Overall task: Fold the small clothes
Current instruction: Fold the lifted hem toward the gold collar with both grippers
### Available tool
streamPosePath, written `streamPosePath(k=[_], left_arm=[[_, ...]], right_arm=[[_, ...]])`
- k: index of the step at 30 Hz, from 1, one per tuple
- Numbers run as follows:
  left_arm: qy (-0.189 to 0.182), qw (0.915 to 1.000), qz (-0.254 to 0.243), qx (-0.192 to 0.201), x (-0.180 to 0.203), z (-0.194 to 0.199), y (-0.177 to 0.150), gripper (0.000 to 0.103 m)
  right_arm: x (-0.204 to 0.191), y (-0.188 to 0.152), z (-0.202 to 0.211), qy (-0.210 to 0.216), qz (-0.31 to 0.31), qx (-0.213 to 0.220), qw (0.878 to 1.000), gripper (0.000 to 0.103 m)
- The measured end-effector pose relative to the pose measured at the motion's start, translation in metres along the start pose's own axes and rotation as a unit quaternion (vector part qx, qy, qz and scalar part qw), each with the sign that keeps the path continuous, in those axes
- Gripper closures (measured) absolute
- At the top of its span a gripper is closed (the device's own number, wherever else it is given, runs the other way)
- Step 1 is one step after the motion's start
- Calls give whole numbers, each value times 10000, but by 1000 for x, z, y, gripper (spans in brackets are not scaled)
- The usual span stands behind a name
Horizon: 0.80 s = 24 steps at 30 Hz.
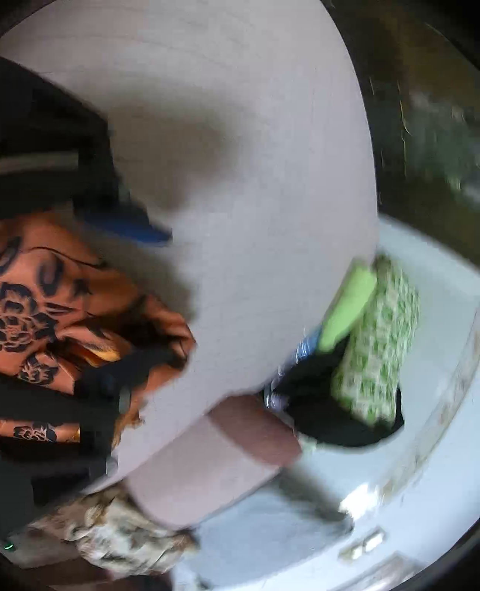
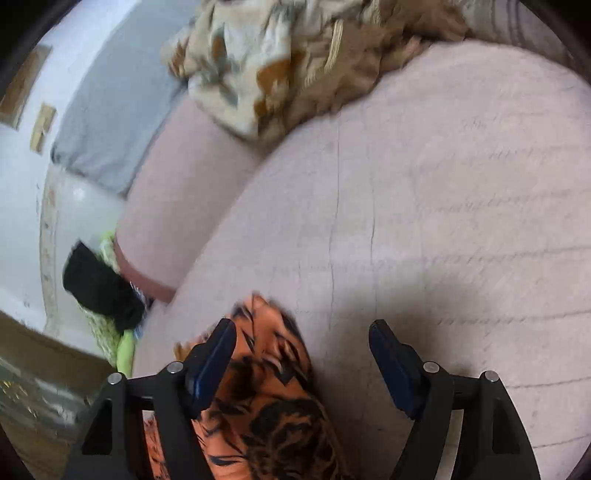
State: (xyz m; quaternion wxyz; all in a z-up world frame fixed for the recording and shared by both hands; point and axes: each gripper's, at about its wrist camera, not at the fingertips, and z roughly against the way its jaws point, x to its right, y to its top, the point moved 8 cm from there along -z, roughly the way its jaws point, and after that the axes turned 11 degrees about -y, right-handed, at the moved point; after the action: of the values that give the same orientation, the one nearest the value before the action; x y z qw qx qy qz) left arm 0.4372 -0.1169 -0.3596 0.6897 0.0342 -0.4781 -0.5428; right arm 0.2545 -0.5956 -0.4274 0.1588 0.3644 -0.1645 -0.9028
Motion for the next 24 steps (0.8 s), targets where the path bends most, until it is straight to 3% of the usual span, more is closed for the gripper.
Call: streamPosePath(k=[2, 3, 6, 8, 10, 12, 14, 15, 18, 20, 21, 24], left_arm=[[-522, 9981, 28, -313, 25, 3, -3, 41], [-534, 9981, -182, -266, 35, 9, -1, 40], [65, 9948, -1016, -96, 51, 25, -8, 34], [194, 9904, -1349, -240, 49, 31, -25, 34], [264, 9889, -1324, -628, 31, 33, -51, 34], [282, 9868, -1201, -1048, 13, 32, -74, 34], [348, 9801, -1122, -1603, 2, 11, -96, 34], [396, 9778, -1157, -1700, -1, 9, -101, 34], [552, 9737, -1257, -1817, -5, -12, -104, 33], [587, 9747, -1256, -1752, -3, -15, -103, 29], [614, 9744, -1270, -1752, -2, -19, -103, 28], [655, 9744, -1271, -1736, 1, -23, -102, 28]], right_arm=[[-26, -4, 25, 198, 567, 248, 9979, 26], [-43, -13, 38, 269, 1038, 370, 9935, 26], [-77, -57, 57, 447, 2257, -1, 9732, 32], [-93, -102, 55, 287, 3006, -393, 9525, 40], [-95, -146, 38, -79, 3439, -1007, 9335, 58], [-90, -174, 20, -446, 3664, -1393, 9189, 65], [-94, -186, 8, -771, 4007, -1348, 9029, 65], [-99, -184, 3, -858, 4103, -1261, 8991, 64], [-122, -151, -31, -1133, 3811, -1351, 9076, 64], [-145, -113, -59, -1234, 3608, -1054, 9184, 64], [-159, -94, -67, -1176, 3578, -823, 9227, 64], [-192, -41, -69, -603, 2972, -98, 9528, 64]])
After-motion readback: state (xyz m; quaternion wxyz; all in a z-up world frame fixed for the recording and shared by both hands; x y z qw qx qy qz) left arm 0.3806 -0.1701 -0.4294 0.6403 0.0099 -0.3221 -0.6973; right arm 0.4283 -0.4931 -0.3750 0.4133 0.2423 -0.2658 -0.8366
